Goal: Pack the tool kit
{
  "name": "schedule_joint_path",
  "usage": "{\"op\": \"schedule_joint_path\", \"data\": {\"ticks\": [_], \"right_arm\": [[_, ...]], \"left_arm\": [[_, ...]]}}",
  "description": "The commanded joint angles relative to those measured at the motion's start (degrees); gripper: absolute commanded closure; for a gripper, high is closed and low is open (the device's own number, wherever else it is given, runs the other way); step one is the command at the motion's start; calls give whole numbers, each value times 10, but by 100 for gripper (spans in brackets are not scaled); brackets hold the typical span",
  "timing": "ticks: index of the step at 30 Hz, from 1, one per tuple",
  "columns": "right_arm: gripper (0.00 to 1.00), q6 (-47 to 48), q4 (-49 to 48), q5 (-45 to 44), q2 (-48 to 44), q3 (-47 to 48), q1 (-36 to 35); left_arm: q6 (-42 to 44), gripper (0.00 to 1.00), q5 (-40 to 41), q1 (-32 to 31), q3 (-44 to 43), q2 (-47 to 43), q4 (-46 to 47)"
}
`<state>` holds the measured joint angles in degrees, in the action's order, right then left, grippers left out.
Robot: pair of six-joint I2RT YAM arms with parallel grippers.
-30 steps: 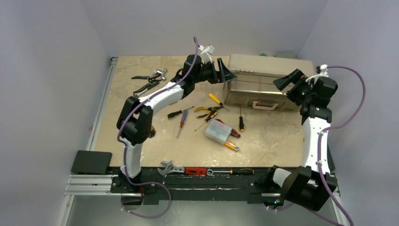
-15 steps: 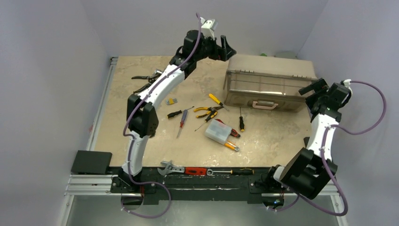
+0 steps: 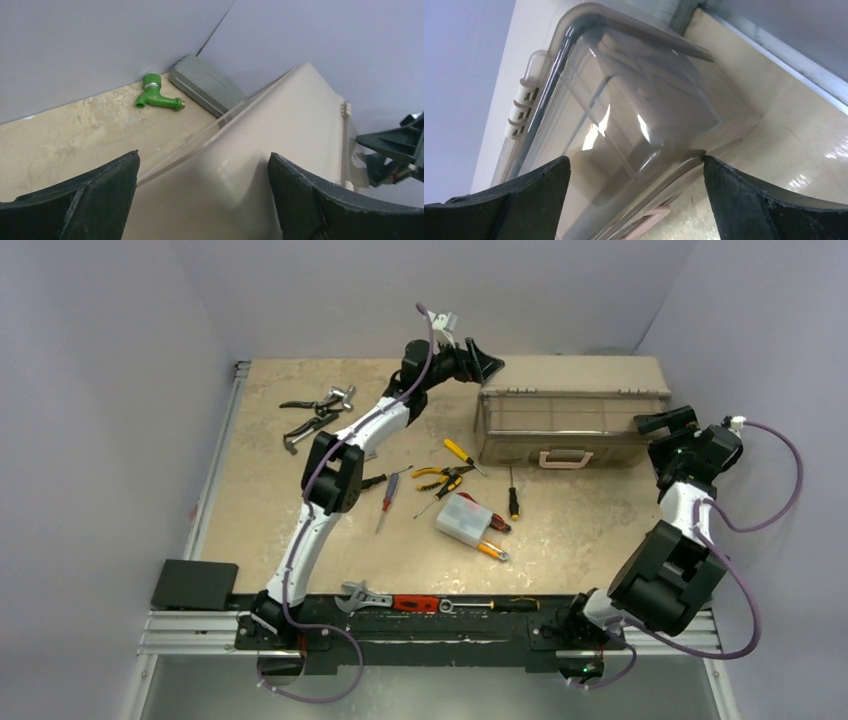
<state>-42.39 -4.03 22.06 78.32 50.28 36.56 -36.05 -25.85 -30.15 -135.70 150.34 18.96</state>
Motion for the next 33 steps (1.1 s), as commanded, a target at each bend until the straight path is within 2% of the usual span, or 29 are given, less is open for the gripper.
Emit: {"op": "schedule_joint_path", "data": {"ticks": [1, 6, 11, 16, 22, 24, 27, 33], "right_arm": [[1, 2, -40, 81, 53, 27, -47], [1, 8, -23, 85, 49, 53, -78], [1, 30, 21, 83, 33, 61, -83], [1, 37, 40, 93, 14, 46, -81], [1, 29, 39, 147, 12, 38, -80], [1, 35, 67, 147, 6, 42, -80], [1, 42, 88, 144, -7, 41, -80], [1, 59, 124, 131, -10, 41, -79]], "left_arm": [[-30, 8, -75, -19, 146, -86, 130], [-75, 19, -77, -25, 332, -192, 242], [-109, 22, -57, -42, 467, -276, 309], [-124, 22, -52, -63, 528, -331, 308], [-140, 23, -69, -76, 536, -367, 267], [-107, 23, -52, -78, 529, -381, 209], [-25, 21, 20, -79, 474, -392, 26], [35, 14, 101, -79, 245, -293, -318]]}}
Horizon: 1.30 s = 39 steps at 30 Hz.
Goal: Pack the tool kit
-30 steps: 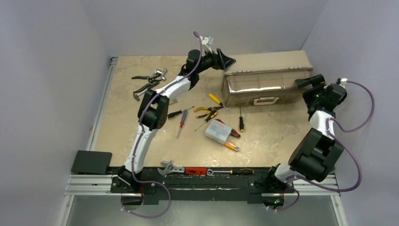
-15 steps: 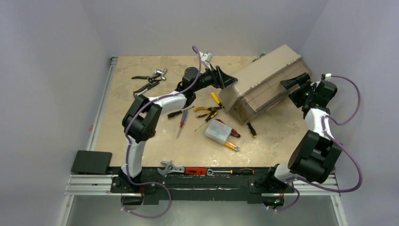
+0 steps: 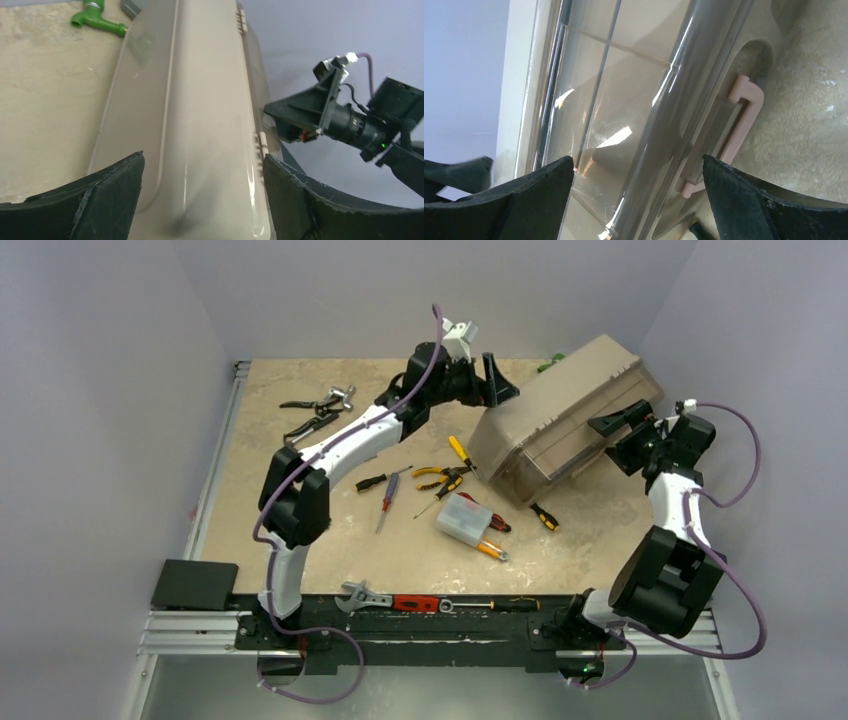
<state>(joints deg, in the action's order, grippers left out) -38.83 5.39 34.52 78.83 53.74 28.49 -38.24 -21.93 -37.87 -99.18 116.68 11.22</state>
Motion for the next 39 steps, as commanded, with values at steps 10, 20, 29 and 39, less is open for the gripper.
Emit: {"op": "schedule_joint_path", "data": {"ticks": [10, 20, 29, 39], "right_arm": [[8, -14, -9, 43, -4, -9, -20], [18, -31, 19, 11, 10, 102, -111], [24, -41, 26, -40, 79, 203, -214], [28, -46, 20, -71, 157, 277, -308]], "left_arm": [[35, 13, 31, 18, -199, 126, -306], [-43, 46, -99, 66, -189, 182, -282], [-37, 63, -123, 122, -120, 191, -253], [4, 62, -103, 128, -112, 206, -263]]}}
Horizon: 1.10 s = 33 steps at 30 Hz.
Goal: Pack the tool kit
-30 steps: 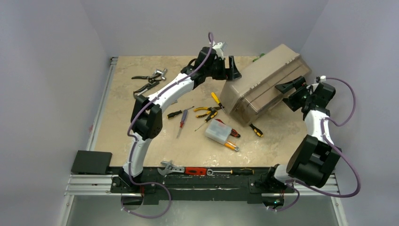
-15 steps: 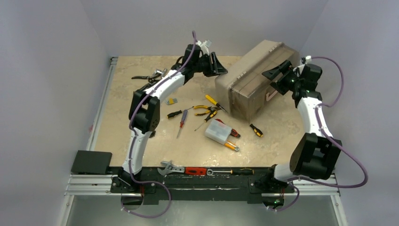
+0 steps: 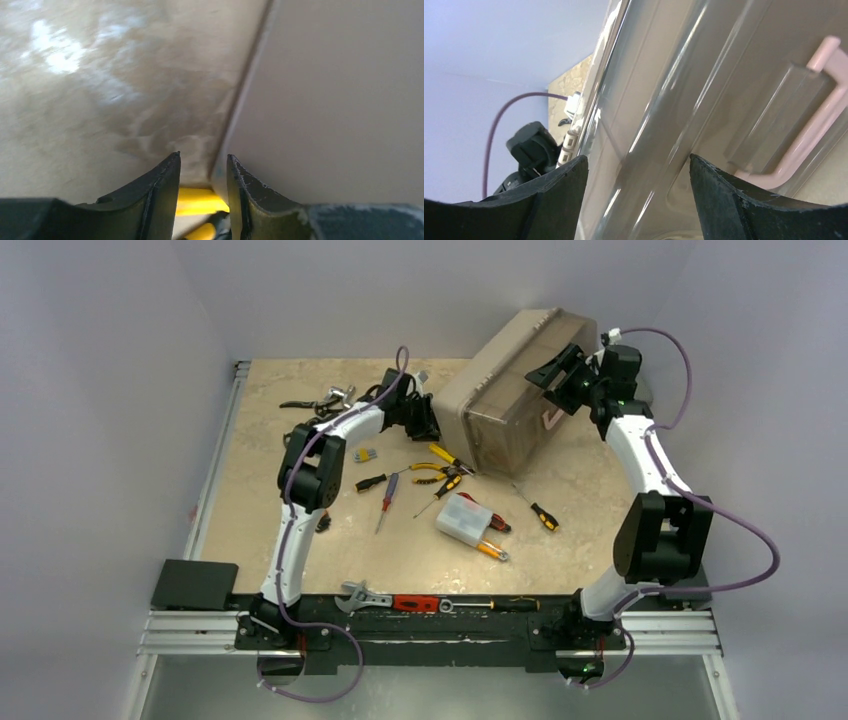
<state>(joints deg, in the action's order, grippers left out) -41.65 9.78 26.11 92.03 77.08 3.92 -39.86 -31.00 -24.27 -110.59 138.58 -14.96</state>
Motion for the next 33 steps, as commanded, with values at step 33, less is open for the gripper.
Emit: {"op": "schedule_joint_path", "data": {"ticks": [33], "right_arm": [[31, -31, -20, -16, -3, 57, -111]], "left_arm": [[-180, 52, -122, -97, 131, -91, 256]]}}
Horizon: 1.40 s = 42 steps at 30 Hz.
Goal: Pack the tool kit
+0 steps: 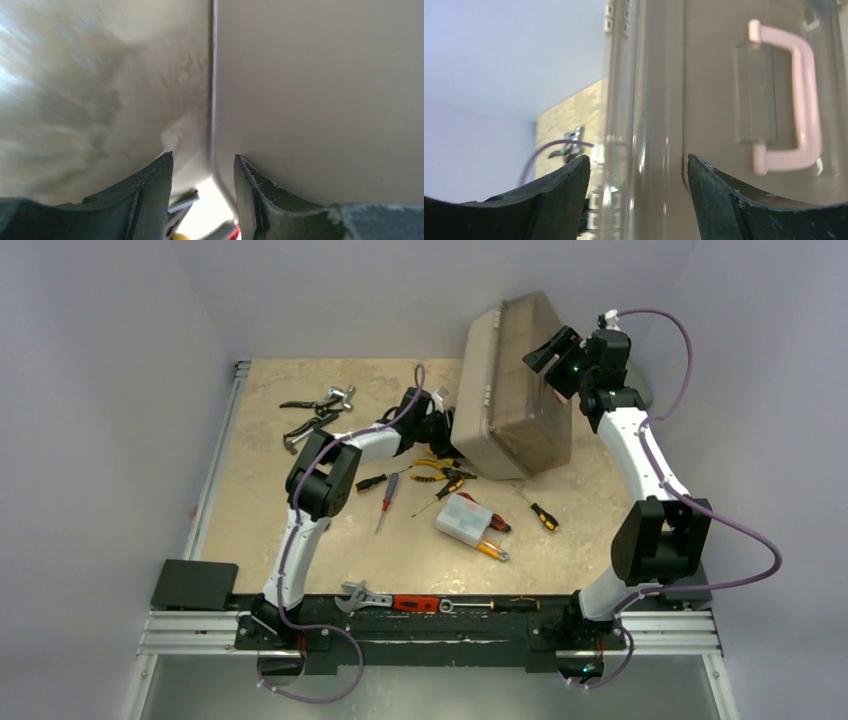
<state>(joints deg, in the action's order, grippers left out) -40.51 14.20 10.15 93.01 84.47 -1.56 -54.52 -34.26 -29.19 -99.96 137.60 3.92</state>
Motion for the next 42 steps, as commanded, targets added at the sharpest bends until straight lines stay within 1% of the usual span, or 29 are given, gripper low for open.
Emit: {"op": "schedule_joint_path", "data": {"ticks": [1, 6, 11, 14, 16, 20, 22, 25, 27, 30, 33, 36, 40, 42], "right_arm": [[30, -40, -61, 140, -15, -21, -56], [30, -38, -64, 138, -22, -44, -45], [30, -16, -39, 137, -3, -32, -45], [30, 1, -30, 134, -2, -38, -45], [30, 7, -28, 132, -3, -47, -45], [30, 12, -31, 146, -10, -48, -46], [29, 18, -15, 149, -12, -24, -45], [25, 62, 41, 138, -13, 38, -45], [20, 108, 98, 96, -10, 87, -42], [15, 143, 141, 61, -4, 124, -26], [13, 152, 144, 62, 5, 115, 5], [12, 161, 146, 76, 26, 96, 22], [13, 162, 111, 134, 37, 34, 30], [14, 164, 92, 163, 32, -1, 30]], "left_arm": [[-22, 51, -76, -37, 36, -91, 49], [24, 45, -49, 16, 61, -126, -63], [47, 39, -5, 63, 136, -193, -98], [84, 36, 58, 81, 154, -239, -167], [95, 35, 93, 93, 172, -271, -192], [88, 34, 122, 110, 231, -332, -164], [87, 34, 122, 111, 237, -345, -159], [78, 32, 110, 111, 242, -360, -144], [72, 30, 110, 111, 252, -374, -131], [51, 26, 112, 109, 277, -395, -97], [32, 24, 117, 97, 283, -394, -72], [20, 23, 118, 77, 260, -371, -65], [6, 23, 124, 59, 210, -323, -61], [-12, 24, 111, 58, 194, -295, -33]]}}
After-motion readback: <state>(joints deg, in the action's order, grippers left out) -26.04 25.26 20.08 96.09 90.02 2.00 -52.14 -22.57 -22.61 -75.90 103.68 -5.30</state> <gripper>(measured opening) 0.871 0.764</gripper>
